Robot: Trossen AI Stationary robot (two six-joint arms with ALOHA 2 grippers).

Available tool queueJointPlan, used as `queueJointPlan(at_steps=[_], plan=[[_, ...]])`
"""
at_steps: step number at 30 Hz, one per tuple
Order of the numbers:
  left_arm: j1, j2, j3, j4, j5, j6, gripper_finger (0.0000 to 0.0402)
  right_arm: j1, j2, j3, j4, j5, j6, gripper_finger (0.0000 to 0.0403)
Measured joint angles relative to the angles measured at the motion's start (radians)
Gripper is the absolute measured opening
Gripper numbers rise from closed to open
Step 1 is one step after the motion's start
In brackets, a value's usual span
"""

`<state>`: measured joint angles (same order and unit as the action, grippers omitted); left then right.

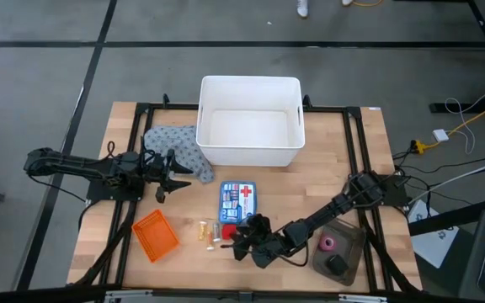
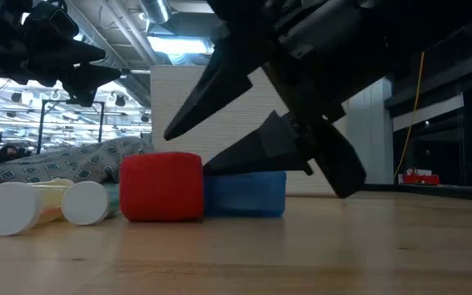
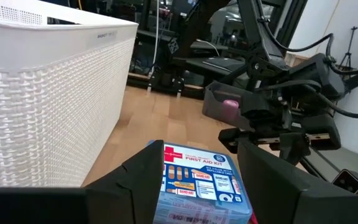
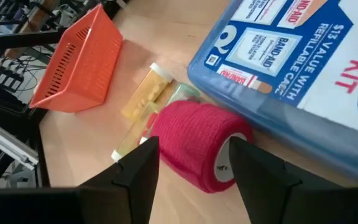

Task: Pick & place medical supplies in basket/bin
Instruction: Put the red bandage into the black bin

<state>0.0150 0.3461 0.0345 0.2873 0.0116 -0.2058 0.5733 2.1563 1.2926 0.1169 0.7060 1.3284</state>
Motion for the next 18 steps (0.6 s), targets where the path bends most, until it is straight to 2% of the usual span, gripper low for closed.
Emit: queueJointPlan(at_steps=[8,18], plan=[[0.000,0.000,0.000,-0.001,0.000,0.000,0.0201,-0.019,0.001,0.000,-0.001,-0.068,-0.005,0.0194],[0.000,0.000,0.000,-0.003,0.000,0.000,0.0201,-0.017,0.022,0.001,0.031,-0.088,-0.006,0.0194]])
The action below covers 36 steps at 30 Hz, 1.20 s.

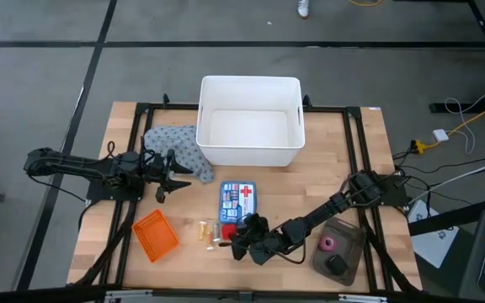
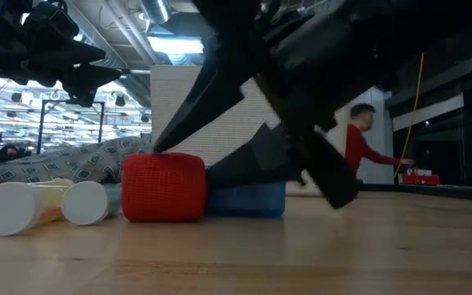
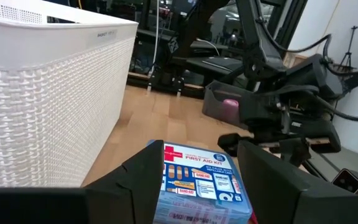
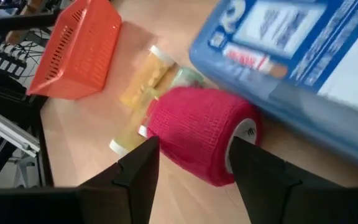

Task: Pick & place medical supplies in basket/bin
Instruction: Put the red bandage into the black bin

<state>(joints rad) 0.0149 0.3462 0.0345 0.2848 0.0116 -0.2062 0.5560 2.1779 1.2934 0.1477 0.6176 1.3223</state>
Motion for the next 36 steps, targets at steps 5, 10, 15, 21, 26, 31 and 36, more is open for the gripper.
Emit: queueJointPlan(at_steps=[5,10,15,21,26,31,36], plan=[[0.000,0.000,0.000,-0.005,0.000,0.000,0.0201,-0.005,0.062,0.002,0.121,0.007,-0.049,0.0179],[0.000,0.000,0.000,-0.006,0.000,0.000,0.0201,-0.005,0.054,0.002,0.136,0.042,-0.062,0.0123],[0.000,0.000,0.000,-0.006,0.000,0.000,0.0201,0.004,-0.027,-0.001,0.138,0.036,-0.125,0.0047],[0.000,0.000,0.000,-0.006,0.001,-0.008,0.0201,0.044,-0.144,-0.001,0.119,0.050,-0.241,0.0019],[0.000,0.000,0.000,-0.007,0.001,-0.010,0.0201,0.100,-0.291,0.001,-0.044,0.110,-0.268,0.0023],[0.000,0.000,0.000,-0.009,0.001,-0.010,0.0201,0.161,-0.441,0.034,-0.511,0.118,-0.040,0.0018],[0.000,0.000,0.000,-0.009,0.001,-0.010,0.0201,0.201,-0.493,0.181,-1.117,0.011,0.284,0.0018]])
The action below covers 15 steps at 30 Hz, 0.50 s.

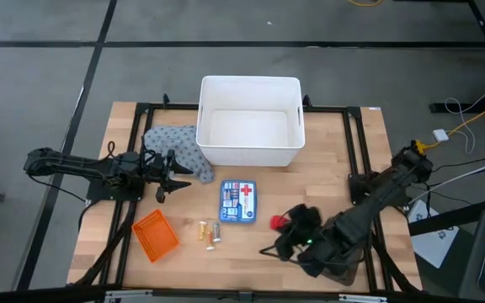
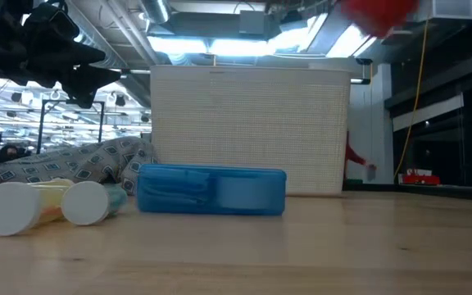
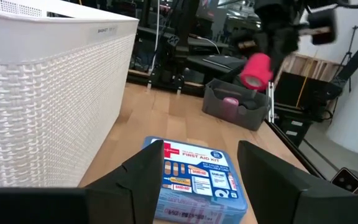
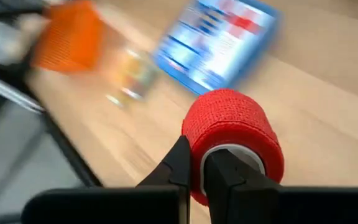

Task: Pick & place medical supplies in basket/bin
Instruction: Put the red bandage into the black bin

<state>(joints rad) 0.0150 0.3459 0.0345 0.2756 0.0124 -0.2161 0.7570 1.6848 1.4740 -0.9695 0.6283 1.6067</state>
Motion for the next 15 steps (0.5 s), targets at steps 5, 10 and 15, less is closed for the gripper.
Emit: queueJointPlan(at_steps=[5,10,15], plan=[[0.000,0.000,0.000,0.000,0.000,0.000,0.0201,0.021,-0.002,0.141,-0.413,-0.229,0.207,0.0019],[0.000,0.000,0.000,-0.004,0.007,-0.005,0.0200,0.068,-0.002,0.169,-0.606,-0.473,0.358,0.0019],[0.000,0.000,0.000,-0.012,0.007,-0.005,0.0200,0.172,-0.002,0.139,-0.595,-0.550,0.499,0.0019]])
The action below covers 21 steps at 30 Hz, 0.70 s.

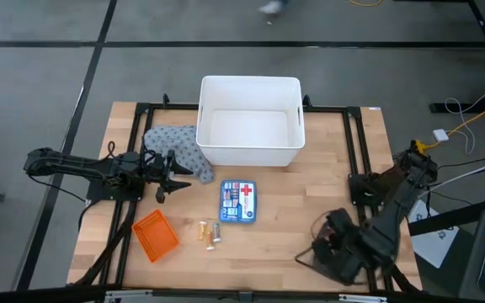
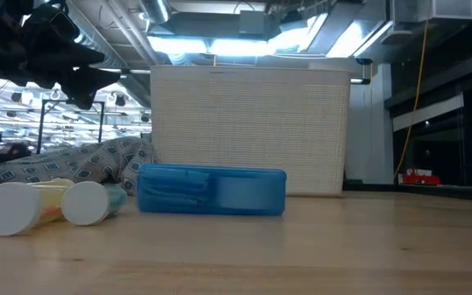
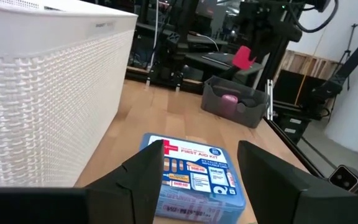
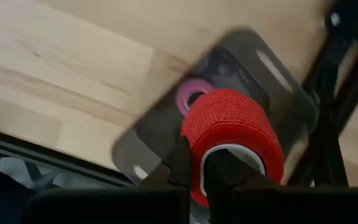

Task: Pick & place medical supplies in basket/bin
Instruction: Put the red bandage into the black bin

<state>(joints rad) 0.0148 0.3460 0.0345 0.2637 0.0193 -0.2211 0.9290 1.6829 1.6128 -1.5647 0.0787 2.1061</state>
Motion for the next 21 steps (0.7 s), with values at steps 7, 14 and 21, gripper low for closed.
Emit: queueJointPlan(at_steps=[7,14,21], plan=[[0.000,0.000,0.000,0.002,0.000,0.012,0.0200,0.145,0.000,-0.104,0.091,-0.027,0.173,0.0019],[0.000,0.000,0.000,0.008,-0.001,0.034,0.0200,0.150,0.000,-0.301,0.227,-0.036,0.174,0.0019],[0.000,0.000,0.000,0.005,0.000,0.034,0.0200,0.159,0.000,-0.458,0.442,-0.083,0.175,0.0019]])
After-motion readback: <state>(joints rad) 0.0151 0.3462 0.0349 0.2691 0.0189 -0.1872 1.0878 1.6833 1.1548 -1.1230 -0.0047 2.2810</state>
